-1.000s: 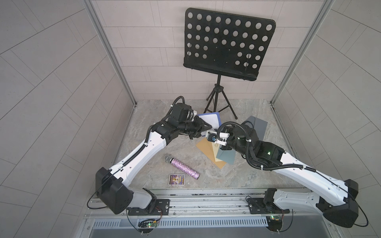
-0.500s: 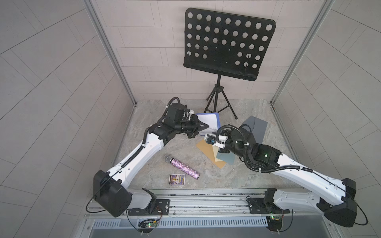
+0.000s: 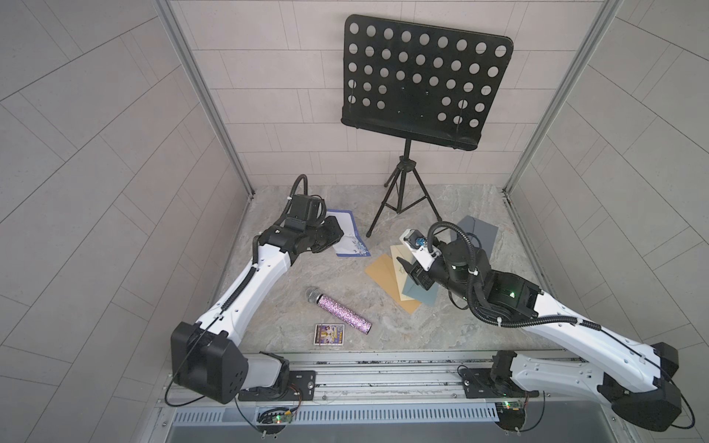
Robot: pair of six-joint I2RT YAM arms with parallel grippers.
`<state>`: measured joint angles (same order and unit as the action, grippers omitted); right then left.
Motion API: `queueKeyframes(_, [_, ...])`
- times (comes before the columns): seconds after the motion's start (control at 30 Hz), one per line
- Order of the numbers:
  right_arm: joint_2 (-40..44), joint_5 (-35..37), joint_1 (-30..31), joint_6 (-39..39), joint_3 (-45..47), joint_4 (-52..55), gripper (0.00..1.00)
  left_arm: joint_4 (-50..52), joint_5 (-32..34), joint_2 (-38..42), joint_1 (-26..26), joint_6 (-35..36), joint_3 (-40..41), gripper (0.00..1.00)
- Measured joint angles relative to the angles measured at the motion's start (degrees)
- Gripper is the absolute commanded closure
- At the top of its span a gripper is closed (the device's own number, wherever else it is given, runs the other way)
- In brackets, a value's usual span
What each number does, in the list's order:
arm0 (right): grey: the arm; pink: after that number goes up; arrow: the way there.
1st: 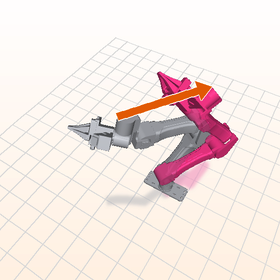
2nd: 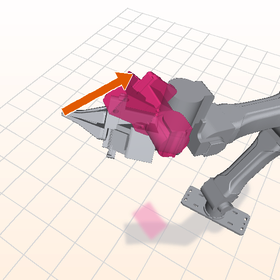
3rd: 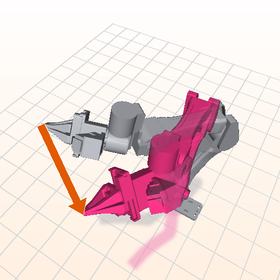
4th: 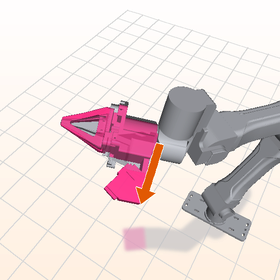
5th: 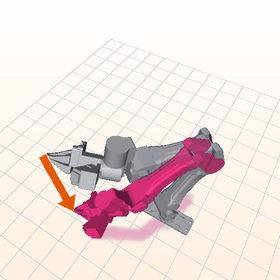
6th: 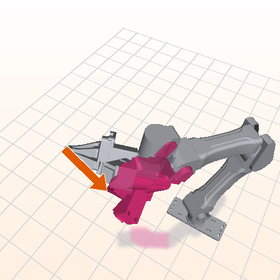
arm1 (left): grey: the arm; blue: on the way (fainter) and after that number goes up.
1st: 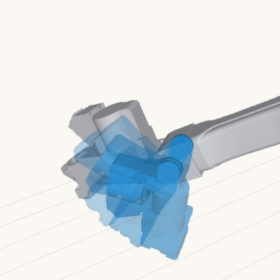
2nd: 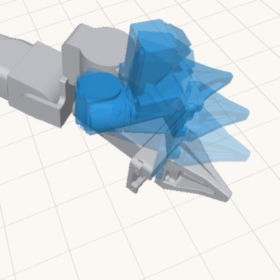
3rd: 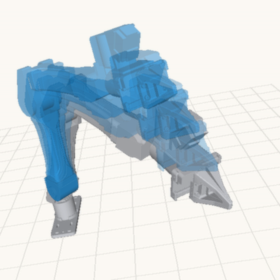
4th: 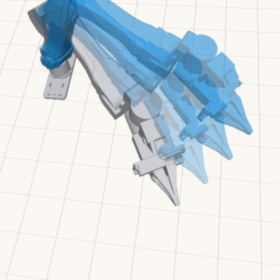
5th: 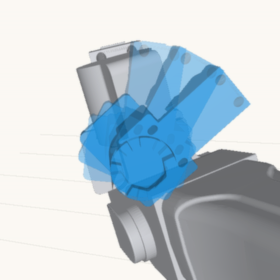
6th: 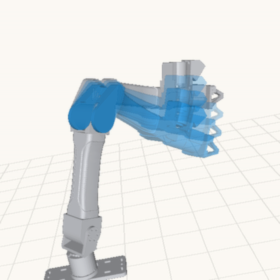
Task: Take the letter paper out of the envelope
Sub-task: Place the letter paper at the center of the board.
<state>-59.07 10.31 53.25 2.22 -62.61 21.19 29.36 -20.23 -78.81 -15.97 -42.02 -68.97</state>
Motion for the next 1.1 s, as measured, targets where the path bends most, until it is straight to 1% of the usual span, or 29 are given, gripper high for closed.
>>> queueKeyframes(0.1, [0.98,-0.11,0.00,-6.19,1.46,0.00,0.36,-5.25,0.22,-5.51,3.96,3.04,2.73,1.00])
queueKeyframes(0.17, [1.66,-0.15,0.00,-8.90,2.40,0.07,0.36,-8.33,0.44,-11.04,5.79,5.51,2.45,1.00])
queueKeyframes(0.23, [2.25,0.00,0.00,-10.88,3.15,0.07,0.36,-10.16,0.13,-16.92,6.75,7.67,0.46,1.00])
queueKeyframes(0.4, [3.87,1.62,0.00,-14.19,5.22,0.09,0.36,-12.72,-1.62,-33.48,6.95,13.18,-12.63,1.00])
queueKeyframes(0.5, [4.48,2.86,-0.02,-15.30,6.03,0.11,0.36,-12.92,-2.47,-40.96,6.95,15.78,-19.89,1.00])
queueKeyframes(0.57, [4.57,3.65,-0.11,-15.85,6.10,0.11,0.36,-11.63,-2.51,-45.38,6.95,17.55,-24.96,1.00])
queueKeyframes(0.73, [5.18,4.55,-1.38,-16.31,6.40,0.44,0.36,-4.72,-1.60,-56.08,6.82,22.56,-41.18,1.00])
queueKeyframes(0.8, [5.31,4.52,-2.45,-16.39,6.40,0.66,0.36,-2.19,-0.42,-59.32,6.80,24.33,-46.16,1.00])
queueKeyframes(0.83, [5.31,4.52,-3.02,-16.41,6.38,0.83,0.36,-1.36,0.26,-60.19,6.78,24.96,-47.25,1.00])
queueKeyframes(1.07, [5.35,4.22,-5.95,-16.46,6.38,2.21,0.35,4.90,6.40,-63.06,6.32,28.17,-50.95,1.00])
queueKeyframes(1.1, [5.33,4.15,-6.14,-16.52,6.38,2.45,0.34,5.35,6.86,-63.19,6.21,28.26,-51.32,0.93])
